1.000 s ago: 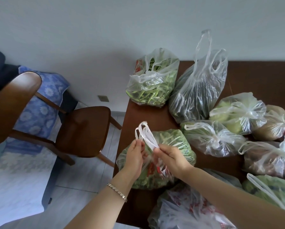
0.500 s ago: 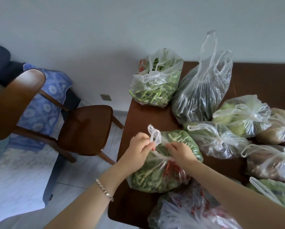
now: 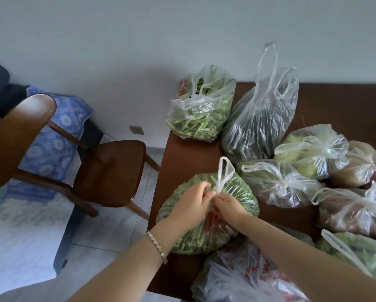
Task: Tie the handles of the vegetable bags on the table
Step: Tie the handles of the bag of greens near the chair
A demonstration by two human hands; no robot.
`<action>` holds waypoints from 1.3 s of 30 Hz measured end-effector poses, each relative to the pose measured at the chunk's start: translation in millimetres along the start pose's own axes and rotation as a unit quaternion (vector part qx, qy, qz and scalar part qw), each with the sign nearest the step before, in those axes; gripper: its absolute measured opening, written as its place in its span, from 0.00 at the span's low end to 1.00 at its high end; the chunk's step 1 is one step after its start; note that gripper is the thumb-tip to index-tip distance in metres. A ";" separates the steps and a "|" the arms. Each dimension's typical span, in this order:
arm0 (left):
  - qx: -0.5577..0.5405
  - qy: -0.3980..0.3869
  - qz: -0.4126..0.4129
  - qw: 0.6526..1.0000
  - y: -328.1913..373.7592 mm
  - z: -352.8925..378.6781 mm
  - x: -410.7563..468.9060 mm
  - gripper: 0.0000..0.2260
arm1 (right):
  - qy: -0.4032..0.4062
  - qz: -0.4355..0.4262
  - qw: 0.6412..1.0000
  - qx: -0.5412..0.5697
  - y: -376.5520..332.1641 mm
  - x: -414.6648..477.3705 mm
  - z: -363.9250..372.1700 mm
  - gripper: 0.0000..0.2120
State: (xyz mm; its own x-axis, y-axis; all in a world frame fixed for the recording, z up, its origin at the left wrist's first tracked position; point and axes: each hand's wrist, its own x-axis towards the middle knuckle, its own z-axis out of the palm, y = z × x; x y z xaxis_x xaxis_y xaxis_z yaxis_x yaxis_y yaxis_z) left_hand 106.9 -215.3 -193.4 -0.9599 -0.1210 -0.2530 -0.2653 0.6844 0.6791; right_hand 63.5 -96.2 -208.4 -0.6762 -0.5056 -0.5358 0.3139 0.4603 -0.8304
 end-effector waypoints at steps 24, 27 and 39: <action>-0.082 0.064 -0.073 0.992 -6.4 14.7 -0.6 0.14 | 0.134 -0.030 0.990 -0.018 -4.3 -3.4 -10.7 0.10; -0.178 0.028 -0.168 0.969 -5.8 11.6 3.8 0.13 | 0.103 -0.109 0.980 -0.131 -0.7 -6.5 -9.0 0.19; -0.241 -0.051 -0.180 0.952 -11.0 -1.1 0.6 0.12 | 0.076 -0.321 0.832 -0.446 9.6 3.9 -10.2 0.19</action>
State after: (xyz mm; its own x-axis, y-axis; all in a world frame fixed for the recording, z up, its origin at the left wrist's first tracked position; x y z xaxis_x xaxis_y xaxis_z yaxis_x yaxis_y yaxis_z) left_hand 109.1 -223.7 -200.3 -0.7912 -0.1989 -0.5783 -0.6104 0.1987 0.7668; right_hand 57.1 -86.2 -217.0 -0.6118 -0.7890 0.0560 -0.7177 0.5239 -0.4587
